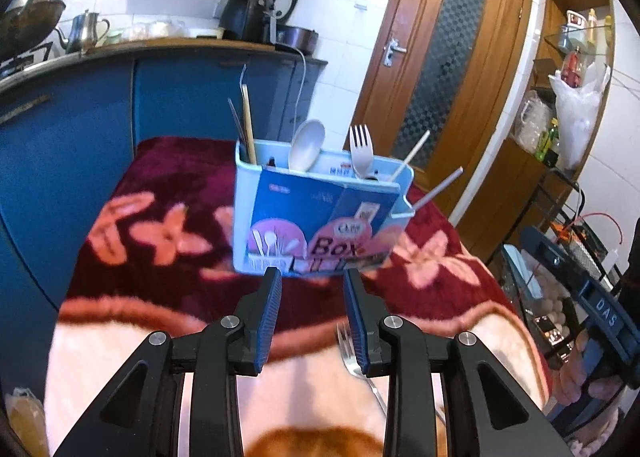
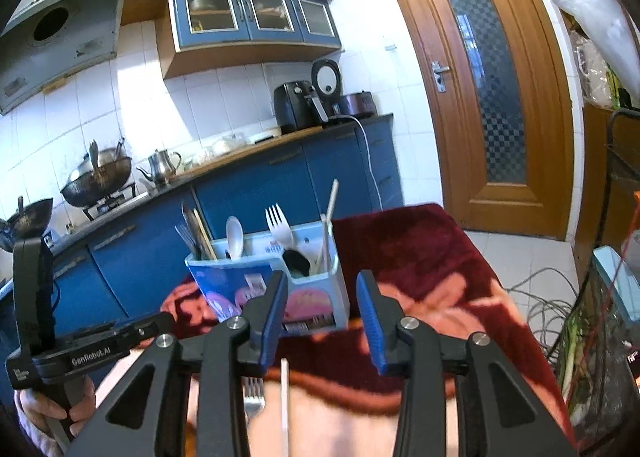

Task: Organize utensils
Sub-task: 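Move both tools back down over the remaining fork and chopstick, then grasp the last silver fork with the left tool while the right tool approaches a white chopstick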

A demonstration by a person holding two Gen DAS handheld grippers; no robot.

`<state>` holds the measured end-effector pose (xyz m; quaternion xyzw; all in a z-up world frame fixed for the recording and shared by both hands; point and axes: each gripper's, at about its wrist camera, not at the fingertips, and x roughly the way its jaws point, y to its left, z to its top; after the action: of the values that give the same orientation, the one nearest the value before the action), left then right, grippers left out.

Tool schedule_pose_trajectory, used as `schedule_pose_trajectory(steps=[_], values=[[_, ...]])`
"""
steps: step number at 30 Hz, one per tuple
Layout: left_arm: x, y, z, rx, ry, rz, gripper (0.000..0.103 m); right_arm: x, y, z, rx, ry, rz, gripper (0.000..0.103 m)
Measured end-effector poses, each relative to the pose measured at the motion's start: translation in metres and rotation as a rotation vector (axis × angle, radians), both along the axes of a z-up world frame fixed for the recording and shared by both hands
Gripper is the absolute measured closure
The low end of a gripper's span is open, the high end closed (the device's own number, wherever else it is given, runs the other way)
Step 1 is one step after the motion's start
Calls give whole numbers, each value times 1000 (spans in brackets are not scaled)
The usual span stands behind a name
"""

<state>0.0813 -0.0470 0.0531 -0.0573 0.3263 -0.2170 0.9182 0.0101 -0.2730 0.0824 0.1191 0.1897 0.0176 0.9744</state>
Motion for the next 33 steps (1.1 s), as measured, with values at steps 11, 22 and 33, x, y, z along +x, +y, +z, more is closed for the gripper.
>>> schedule_pose_trajectory(steps=[11, 22, 33], values=[[4, -17, -33, 22, 106, -45, 70, -14, -13, -39, 43, 103, -27, 64], [12, -39, -66, 65, 213, -120, 69, -19, -24, -56, 62, 149, -43, 62], [24, -62, -77, 147, 202, -184, 62, -20, -32, -67, 89, 171, -49, 62]])
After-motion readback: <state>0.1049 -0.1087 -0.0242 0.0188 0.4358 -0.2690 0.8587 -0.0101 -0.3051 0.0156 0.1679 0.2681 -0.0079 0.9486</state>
